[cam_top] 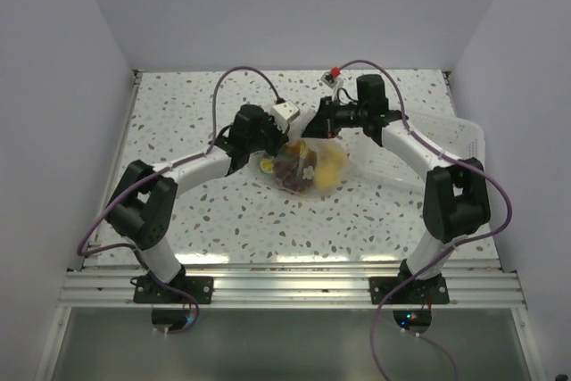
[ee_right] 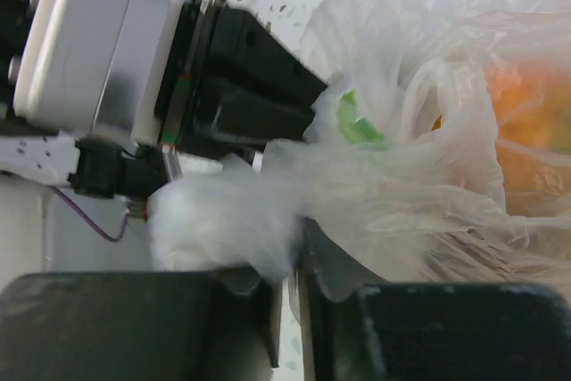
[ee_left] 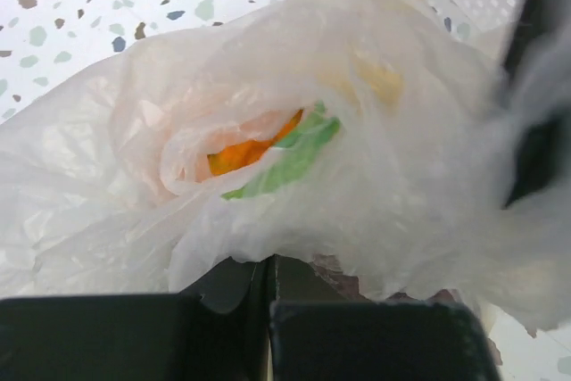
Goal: Place the fake fruits into the plastic bag and tie a complex knot
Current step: Tie the plastic bag at the center of the board.
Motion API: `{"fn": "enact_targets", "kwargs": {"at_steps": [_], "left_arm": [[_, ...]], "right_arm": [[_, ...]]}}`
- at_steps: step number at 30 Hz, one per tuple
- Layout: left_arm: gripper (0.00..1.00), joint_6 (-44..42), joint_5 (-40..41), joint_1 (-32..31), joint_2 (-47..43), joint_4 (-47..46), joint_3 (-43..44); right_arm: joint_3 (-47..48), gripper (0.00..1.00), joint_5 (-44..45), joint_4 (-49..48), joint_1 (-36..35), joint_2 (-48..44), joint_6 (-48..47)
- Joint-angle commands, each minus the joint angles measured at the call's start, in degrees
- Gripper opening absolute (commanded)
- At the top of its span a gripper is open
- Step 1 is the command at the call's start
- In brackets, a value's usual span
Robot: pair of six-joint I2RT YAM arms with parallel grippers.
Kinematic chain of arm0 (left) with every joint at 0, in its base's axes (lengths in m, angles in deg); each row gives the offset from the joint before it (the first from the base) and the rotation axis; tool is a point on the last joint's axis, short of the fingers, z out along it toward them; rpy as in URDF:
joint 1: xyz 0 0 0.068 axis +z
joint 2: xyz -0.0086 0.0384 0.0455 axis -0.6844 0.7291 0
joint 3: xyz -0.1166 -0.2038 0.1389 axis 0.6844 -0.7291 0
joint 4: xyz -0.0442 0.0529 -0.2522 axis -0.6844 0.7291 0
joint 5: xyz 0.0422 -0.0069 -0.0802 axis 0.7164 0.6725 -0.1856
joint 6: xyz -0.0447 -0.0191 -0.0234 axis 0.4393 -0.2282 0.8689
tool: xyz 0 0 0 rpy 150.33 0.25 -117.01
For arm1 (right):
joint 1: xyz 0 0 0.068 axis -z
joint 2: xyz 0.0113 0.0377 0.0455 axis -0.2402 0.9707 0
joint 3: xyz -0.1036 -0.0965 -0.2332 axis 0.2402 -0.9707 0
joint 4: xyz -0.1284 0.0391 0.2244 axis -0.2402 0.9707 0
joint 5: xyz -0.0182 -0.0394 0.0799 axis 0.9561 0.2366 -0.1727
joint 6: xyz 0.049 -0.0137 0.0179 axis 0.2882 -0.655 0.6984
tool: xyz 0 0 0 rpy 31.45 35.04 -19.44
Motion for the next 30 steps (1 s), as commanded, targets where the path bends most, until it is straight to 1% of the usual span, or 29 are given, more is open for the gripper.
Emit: {"fn": "enact_targets", "kwargs": {"at_steps": [1,2,3,5,6,7,8,9,10,12,13,14,15,16,17,18,19,20,21,22,24,26,27,28,30], "left_arm": [[0.00,3.95,-1.31,3.13,-1.60,-7.42,-1.50],[0.00,3.69,-3.59,3.31,-1.86,-7.07,-1.59],[0.00,3.77,-4.48,3.57,-2.04,-6.55,-1.68],[0.00,3.17,-9.91,4.10,-2.56,-5.50,-1.95],[0.00,3.07,-11.42,4.36,-2.83,-4.88,-2.12],[0.00,3.16,-14.40,4.80,-3.09,-4.70,-2.64],[0.00,3.42,-17.91,5.33,-3.79,-4.17,-2.82],[0.00,3.77,-19.77,5.68,-4.06,-3.47,-2.91],[0.00,3.69,-22.92,6.03,-4.32,-2.77,-3.00],[0.00,3.69,-26.71,6.21,-5.47,-1.71,-3.26],[0.00,3.77,-27.69,6.30,-5.90,-1.45,-3.87],[0.00,4.21,-27.52,6.21,-6.60,-1.01,-4.14],[0.00,4.91,-27.61,6.30,-6.70,-1.35,-4.49],[0.00,5.44,-27.70,6.30,-6.70,-0.92,-4.84],[0.00,6.05,-27.26,6.21,-6.35,-0.31,-4.85],[0.00,6.41,-27.17,6.21,-6.17,0.05,-5.02],[0.00,6.50,-27.43,6.21,-6.00,0.05,-5.11],[0.00,6.59,-27.35,6.21,-5.73,0.22,-5.20],[0.00,6.50,-27.35,6.30,-5.65,-0.04,-5.46],[0.00,8.33,-26.91,6.21,-5.47,-0.04,-5.55],[0.00,8.69,-25.60,6.12,-5.12,-0.12,-5.29],[0.00,9.58,-24.36,6.12,-3.63,-0.56,-4.85],[0.00,9.49,-24.01,6.12,-2.93,-0.04,-3.63],[0.00,10.01,-23.05,6.12,-1.88,-0.13,-3.18],[0.00,10.28,-22.43,5.95,-0.73,-0.65,-1.96]], "right_arm": [[0.16,0.17,-5.40,6.35,0.79,-4.45,-5.75],[0.34,0.30,-5.31,6.89,1.32,-4.45,-6.47],[0.60,0.51,-4.44,7.59,2.63,-4.45,-8.04],[2.00,0.56,-3.64,8.47,4.13,-4.28,-9.72],[2.62,0.60,-1.64,9.17,5.35,-4.02,-11.12],[4.28,0.69,-0.49,12.22,5.71,-3.93,-15.57],[5.34,0.70,0.57,13.99,5.80,-3.84,-19.27],[6.22,0.70,1.45,16.19,5.80,-3.23,-22.35],[7.10,0.73,2.68,19.60,5.80,-3.22,-28.04],[6.76,0.74,2.69,19.90,6.24,-3.31,-30.63],[6.32,0.73,1.82,19.12,6.77,-3.22,-32.04],[5.79,0.71,1.38,17.19,7.29,-3.13,-31.18],[5.18,0.68,1.20,14.48,8.26,-2.96,-27.34],[4.82,0.64,2.76,9.14,8.61,-2.00,-25.13],[5.08,0.55,2.60,7.26,8.88,-1.30,-23.54],[5.52,0.51,3.12,4.72,8.88,-0.42,-21.52],[5.70,0.45,4.35,2.00,8.88,0.72,-18.98],[5.09,0.35,6.36,-1.51,8.88,1.43,-16.35],[4.65,0.34,6.38,-7.37,9.32,1.96,-10.66],[4.04,0.33,6.29,-9.78,9.41,2.40,-8.95],[3.51,0.34,7.78,-14.87,9.58,3.19,-4.92],[3.33,0.41,8.92,-17.62,9.67,4.15,-2.70],[3.76,0.43,10.41,-17.37,9.32,5.12,-2.61],[5.51,0.43,10.34,-16.58,9.15,6.09,-2.96],[6.49,0.42,8.42,-16.58,7.84,9.06,-3.92]]}}
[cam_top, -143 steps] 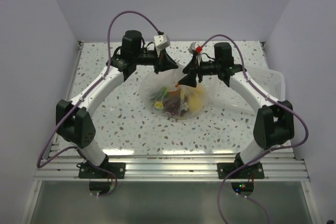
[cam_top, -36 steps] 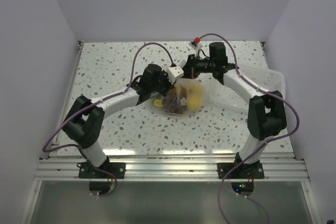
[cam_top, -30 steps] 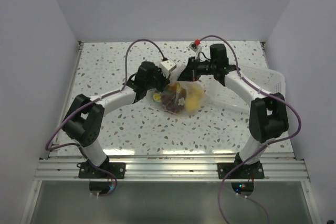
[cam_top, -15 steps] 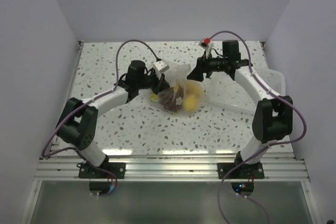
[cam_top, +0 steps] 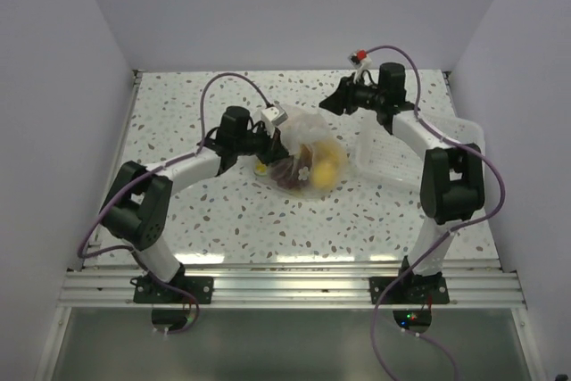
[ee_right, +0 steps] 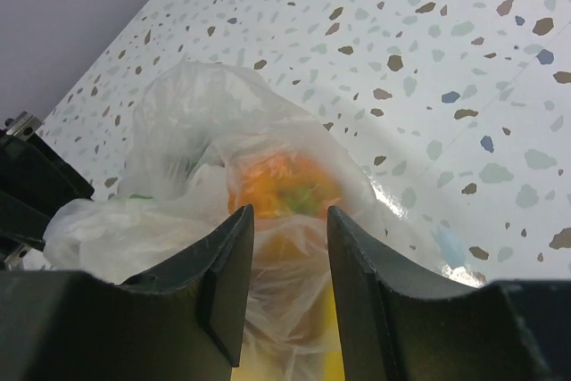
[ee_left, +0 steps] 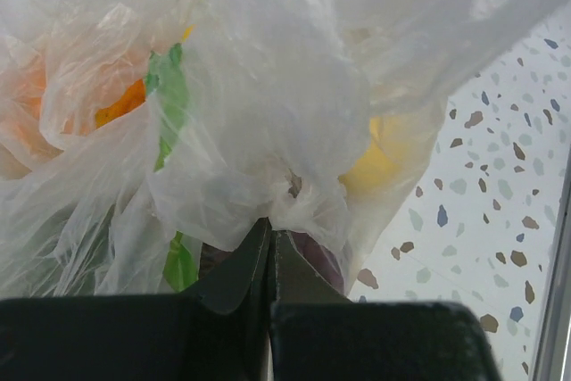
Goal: Place the fake fruits into the plastic bag and tie a complex knot
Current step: Tie the plastic bag at the center of the board.
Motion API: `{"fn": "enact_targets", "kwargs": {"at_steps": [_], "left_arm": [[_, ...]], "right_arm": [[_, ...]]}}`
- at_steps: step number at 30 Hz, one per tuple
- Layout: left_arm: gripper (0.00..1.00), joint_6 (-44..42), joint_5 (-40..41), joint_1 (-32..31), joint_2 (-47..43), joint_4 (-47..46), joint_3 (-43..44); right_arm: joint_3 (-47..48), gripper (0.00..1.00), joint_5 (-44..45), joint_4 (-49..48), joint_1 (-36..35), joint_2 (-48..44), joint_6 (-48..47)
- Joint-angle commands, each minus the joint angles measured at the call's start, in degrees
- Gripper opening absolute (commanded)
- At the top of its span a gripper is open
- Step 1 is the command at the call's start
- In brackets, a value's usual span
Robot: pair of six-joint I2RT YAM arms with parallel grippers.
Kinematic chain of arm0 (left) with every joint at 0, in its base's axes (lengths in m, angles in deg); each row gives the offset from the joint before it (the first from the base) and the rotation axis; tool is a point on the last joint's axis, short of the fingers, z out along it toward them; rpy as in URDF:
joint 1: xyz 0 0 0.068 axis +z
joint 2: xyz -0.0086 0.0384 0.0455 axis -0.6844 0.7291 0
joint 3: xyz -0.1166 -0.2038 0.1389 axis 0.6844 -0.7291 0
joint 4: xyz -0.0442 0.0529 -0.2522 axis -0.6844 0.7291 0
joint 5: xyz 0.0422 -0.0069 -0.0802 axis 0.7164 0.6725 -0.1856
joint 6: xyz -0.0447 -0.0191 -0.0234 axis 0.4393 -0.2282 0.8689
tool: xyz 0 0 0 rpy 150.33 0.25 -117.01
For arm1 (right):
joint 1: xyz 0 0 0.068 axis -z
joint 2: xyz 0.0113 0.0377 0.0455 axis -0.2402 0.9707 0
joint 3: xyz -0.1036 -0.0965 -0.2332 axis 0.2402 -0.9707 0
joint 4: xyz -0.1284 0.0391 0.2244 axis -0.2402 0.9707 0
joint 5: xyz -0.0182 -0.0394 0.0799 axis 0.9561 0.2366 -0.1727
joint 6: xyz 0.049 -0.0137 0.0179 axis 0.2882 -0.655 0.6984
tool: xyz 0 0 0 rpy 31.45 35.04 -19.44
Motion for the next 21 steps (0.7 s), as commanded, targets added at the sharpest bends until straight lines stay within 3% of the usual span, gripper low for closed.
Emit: {"fn": "enact_targets", "kwargs": {"at_steps": [1,6,12,17,21], "left_arm": [[0.00,2.10,2.90,-0.15,3.05,-0.89,3.17],[0.00,3.68,4.76,-0.68,4.91,-4.14,3.78],[0.00,7.11,5.64,-0.77,6.93,-11.07,4.58],[0.00,16.25,1.34,-0.50,8.51,-24.60,4.05],[0.00,19.59,-1.21,0.20,7.46,-27.79,3.79]], "right_arm": [[2.73,0.42,-0.14,-5.21,-1.98,3.68,1.74],[-1.03,0.40,-6.29,-7.04,-5.59,7.37,0.94],[-5.43,0.28,-10.34,-6.10,-6.91,6.86,-0.20],[-7.72,0.25,-13.06,-2.75,-7.35,3.87,-1.25],[-10.79,0.25,-14.82,-0.55,-7.97,0.62,-1.00]]}}
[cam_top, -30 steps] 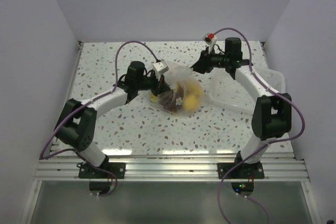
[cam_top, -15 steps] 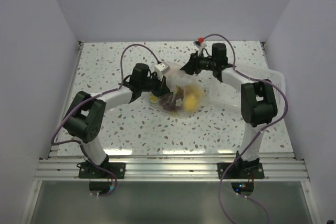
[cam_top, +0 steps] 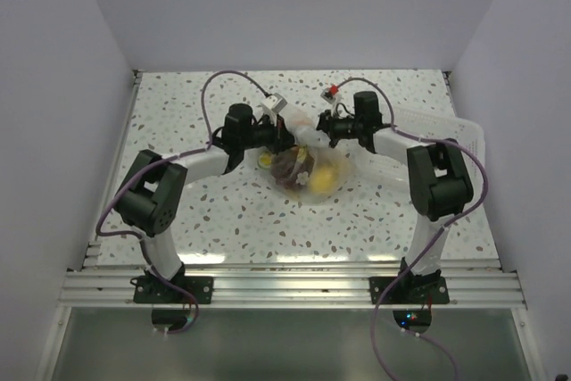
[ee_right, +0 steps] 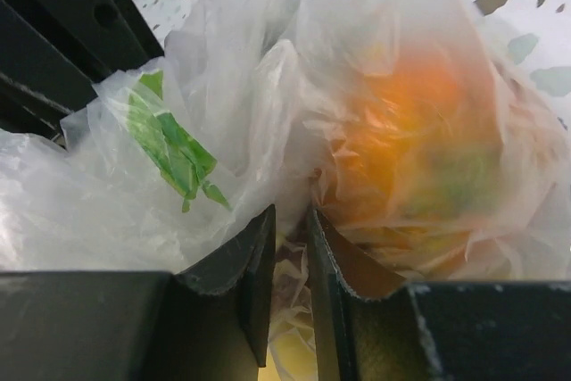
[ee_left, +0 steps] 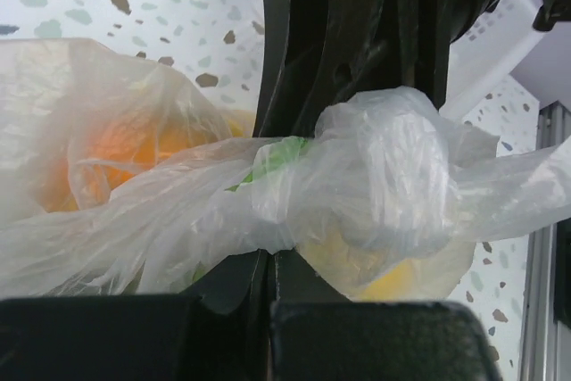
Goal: Place the fake fruits into the plastic bag and tie a complex knot
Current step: Tie the plastic bag at the center of the board.
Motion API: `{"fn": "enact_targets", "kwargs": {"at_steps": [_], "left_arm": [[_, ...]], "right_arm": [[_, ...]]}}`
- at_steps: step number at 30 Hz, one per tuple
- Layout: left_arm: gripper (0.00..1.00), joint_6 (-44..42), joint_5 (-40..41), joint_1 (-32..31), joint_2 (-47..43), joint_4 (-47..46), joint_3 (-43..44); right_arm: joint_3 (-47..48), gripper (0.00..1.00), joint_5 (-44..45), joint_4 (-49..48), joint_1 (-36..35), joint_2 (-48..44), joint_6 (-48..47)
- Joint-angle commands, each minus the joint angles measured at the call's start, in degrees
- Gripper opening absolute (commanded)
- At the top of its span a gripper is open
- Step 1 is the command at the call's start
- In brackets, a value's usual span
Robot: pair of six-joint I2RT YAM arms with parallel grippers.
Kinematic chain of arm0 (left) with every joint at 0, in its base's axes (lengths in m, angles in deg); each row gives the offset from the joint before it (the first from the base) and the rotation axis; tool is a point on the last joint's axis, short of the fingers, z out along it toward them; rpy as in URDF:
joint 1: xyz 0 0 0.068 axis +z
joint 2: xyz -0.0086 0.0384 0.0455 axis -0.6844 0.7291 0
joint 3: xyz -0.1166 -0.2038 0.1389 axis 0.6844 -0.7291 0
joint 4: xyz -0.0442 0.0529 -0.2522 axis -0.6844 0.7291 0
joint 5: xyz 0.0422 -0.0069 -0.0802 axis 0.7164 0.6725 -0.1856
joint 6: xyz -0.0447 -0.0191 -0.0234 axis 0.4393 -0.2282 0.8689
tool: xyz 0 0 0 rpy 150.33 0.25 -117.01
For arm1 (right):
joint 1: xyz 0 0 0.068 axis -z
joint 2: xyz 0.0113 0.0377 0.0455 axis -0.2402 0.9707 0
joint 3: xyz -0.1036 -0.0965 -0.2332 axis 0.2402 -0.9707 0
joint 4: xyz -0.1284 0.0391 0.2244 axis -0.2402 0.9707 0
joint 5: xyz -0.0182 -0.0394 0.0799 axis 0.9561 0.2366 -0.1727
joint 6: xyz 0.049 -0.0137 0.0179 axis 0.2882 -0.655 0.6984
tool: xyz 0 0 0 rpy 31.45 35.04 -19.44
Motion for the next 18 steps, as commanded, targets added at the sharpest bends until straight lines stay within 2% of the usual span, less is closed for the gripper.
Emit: {"fn": "enact_targets", "kwargs": {"at_steps": [1,6,10,12,18], "left_arm": [[0.00,5.48,-3.75,0.98,-1.63,-11.29,1.58],[0.00,6.36,-5.16,1.51,-4.27,-11.46,0.00],[0.00,6.97,-6.65,1.60,-5.68,-12.25,-1.15],[0.00,6.36,-7.01,1.60,-5.94,-11.38,-1.58],[0.00,4.17,-11.05,2.31,-7.96,-8.75,-5.36]], "right_arm": [[-2.52,0.24,-4.90,2.97,-1.23,-5.79,-0.67],[-5.68,0.24,-5.87,3.93,-3.78,-8.96,-1.19],[-4.64,0.26,-5.52,7.53,-4.49,-8.26,-4.00],[-0.62,0.29,-5.17,15.95,-3.88,-7.73,-9.00],[7.48,0.40,-6.30,29.58,3.33,-8.16,-17.70]]}}
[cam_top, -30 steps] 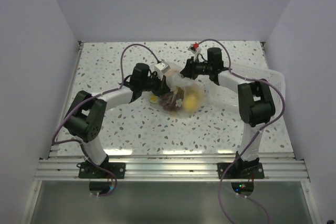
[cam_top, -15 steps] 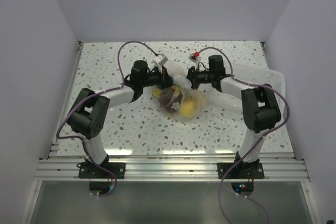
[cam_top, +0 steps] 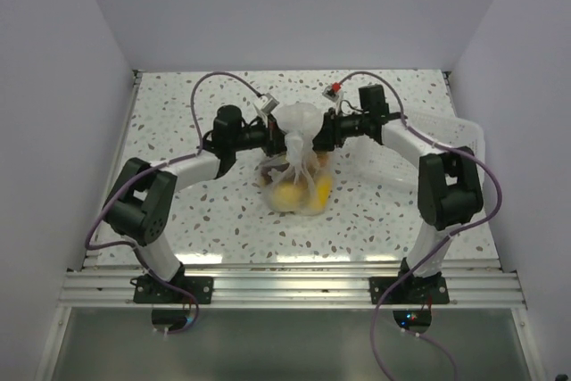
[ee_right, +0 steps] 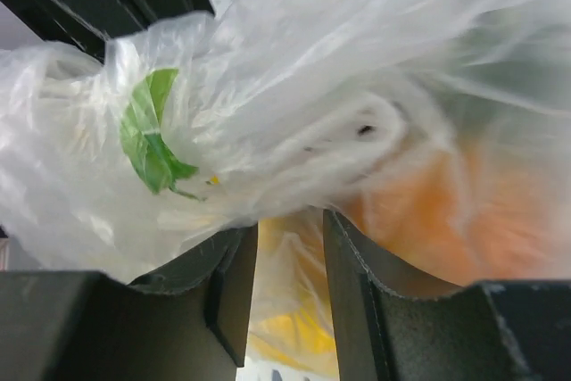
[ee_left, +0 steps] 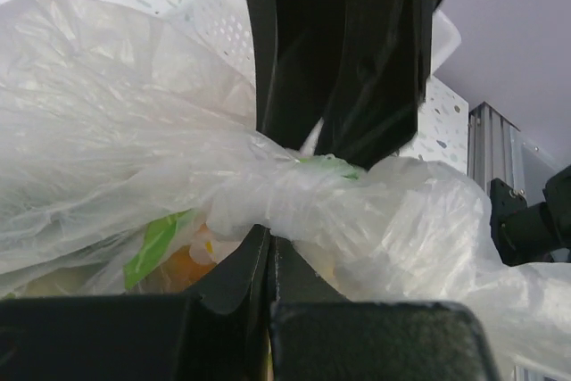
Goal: Place the fake fruits into the plastic bag and tie a complex knot
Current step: Tie the plastic bag at the center of the board.
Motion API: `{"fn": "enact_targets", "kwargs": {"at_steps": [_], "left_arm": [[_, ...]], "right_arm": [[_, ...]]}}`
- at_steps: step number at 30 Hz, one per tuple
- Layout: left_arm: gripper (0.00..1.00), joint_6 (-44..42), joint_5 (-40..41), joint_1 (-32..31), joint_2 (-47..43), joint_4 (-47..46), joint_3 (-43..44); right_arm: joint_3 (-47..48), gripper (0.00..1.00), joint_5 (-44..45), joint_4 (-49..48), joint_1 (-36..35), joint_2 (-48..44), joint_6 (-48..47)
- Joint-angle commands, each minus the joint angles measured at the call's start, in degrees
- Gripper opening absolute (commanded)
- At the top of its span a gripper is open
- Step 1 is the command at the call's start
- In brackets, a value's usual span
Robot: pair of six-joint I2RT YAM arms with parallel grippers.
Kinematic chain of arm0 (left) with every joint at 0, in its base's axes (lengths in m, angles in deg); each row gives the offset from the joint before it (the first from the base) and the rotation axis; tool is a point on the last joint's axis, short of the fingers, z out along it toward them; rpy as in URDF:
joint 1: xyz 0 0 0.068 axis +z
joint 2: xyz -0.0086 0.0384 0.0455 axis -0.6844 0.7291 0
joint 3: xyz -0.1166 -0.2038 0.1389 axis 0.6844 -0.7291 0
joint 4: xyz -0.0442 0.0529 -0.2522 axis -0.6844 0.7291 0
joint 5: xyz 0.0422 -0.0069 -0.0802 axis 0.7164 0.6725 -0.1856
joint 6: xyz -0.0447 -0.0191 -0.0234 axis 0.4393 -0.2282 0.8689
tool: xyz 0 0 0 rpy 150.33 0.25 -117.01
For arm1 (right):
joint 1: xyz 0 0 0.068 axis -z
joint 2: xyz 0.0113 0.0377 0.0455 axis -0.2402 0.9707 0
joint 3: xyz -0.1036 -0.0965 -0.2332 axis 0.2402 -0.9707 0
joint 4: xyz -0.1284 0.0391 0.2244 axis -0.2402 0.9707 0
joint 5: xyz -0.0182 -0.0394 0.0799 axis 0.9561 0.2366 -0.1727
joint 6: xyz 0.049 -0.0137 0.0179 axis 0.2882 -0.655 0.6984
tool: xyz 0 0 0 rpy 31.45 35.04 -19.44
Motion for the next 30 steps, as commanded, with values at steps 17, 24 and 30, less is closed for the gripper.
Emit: {"fn": "enact_targets", "kwargs": {"at_steps": [17,24,30], "left_arm": [[0.00,7.18,-15.46,0.69,3.48,-15.58,-2.36],[0.00,17.02,-15.37,0.95,5.50,-25.90,0.02],[0.00,19.35,-18.63,-1.33,6.30,-30.93,-2.79]], "right_arm": [[-0.82,0.51,-4.53,0.59,-1.28,-5.48,-2.09],[-0.11,0.67,-5.59,8.26,-1.28,-5.57,-9.75],[0.67,0.69,-6.19,-1.92,-1.28,-3.20,-0.53]]}}
